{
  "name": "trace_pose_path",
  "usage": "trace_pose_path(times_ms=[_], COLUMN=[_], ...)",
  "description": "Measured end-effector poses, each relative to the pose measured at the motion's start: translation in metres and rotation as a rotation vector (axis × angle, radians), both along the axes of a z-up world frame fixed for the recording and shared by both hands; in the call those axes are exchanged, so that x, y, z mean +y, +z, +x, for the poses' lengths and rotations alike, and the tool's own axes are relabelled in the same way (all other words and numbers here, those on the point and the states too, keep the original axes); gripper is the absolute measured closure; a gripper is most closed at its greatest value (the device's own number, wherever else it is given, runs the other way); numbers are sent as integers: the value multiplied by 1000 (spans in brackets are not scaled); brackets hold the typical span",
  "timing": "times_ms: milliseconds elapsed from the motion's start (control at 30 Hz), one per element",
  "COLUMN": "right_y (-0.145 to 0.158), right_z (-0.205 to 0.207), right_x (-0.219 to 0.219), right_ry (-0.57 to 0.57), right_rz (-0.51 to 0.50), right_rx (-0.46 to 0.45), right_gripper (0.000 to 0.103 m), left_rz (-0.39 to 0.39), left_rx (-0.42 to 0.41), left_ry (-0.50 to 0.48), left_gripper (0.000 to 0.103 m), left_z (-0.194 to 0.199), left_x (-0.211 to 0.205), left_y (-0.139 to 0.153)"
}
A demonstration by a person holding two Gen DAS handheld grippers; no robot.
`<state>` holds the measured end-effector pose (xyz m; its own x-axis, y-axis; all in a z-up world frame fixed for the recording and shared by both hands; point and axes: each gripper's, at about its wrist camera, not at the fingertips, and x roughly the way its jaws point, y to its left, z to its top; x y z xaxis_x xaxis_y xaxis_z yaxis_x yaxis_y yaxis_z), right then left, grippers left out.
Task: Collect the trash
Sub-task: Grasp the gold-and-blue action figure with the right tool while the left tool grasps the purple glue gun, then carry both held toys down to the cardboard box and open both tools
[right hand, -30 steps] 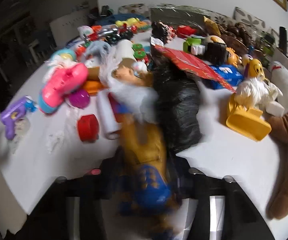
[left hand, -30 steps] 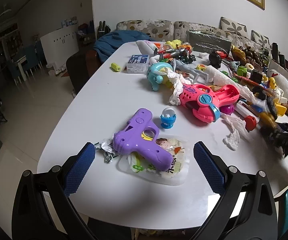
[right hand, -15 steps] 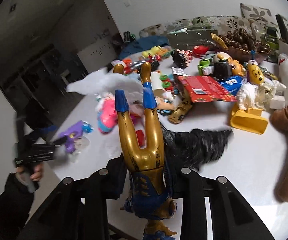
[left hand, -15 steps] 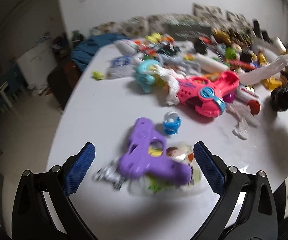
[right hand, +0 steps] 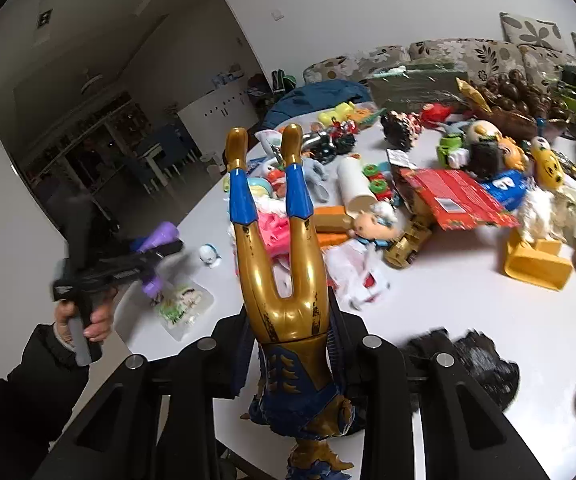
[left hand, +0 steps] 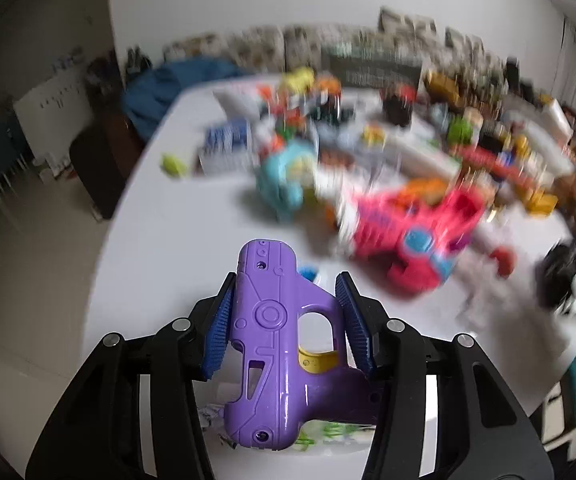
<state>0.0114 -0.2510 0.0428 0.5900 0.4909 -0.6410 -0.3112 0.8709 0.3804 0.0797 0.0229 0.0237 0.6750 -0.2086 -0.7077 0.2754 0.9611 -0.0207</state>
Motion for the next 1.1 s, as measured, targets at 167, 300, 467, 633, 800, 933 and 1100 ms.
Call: trace_pose_path(times_ms=[167,300,467,633,800,933,1100], right_y=[15,29,17,-42,-78,-34,-27], right_z=[-7,-43,-99,-134,-136,-109,-52], right_x=[10,18,26,46,42,-8,-37], right_ry=[30,102,185,218,127,-86,-163], right_rz=[13,20,46,-57,-245,-282,-455], right_rx=[-33,-47,44,154,98,-95,-152], right_gripper=[71,71,71,61,35,13,12], left_rz=[-66,-77,-91,-45,177,150,79], left_rx=[-122,-157,-48,55,43,3,-53], left_ry=[-42,-143,-260,-309,-304,-301,-205], left_gripper=[54,54,54,14,8,8,8], left_z=[-48,-110,-170,-200,-208,-209,-182], left_x=[-10,-30,-45,-61,-79,-71,-48], left_y=[57,72,38,-30,-92,-77,-47])
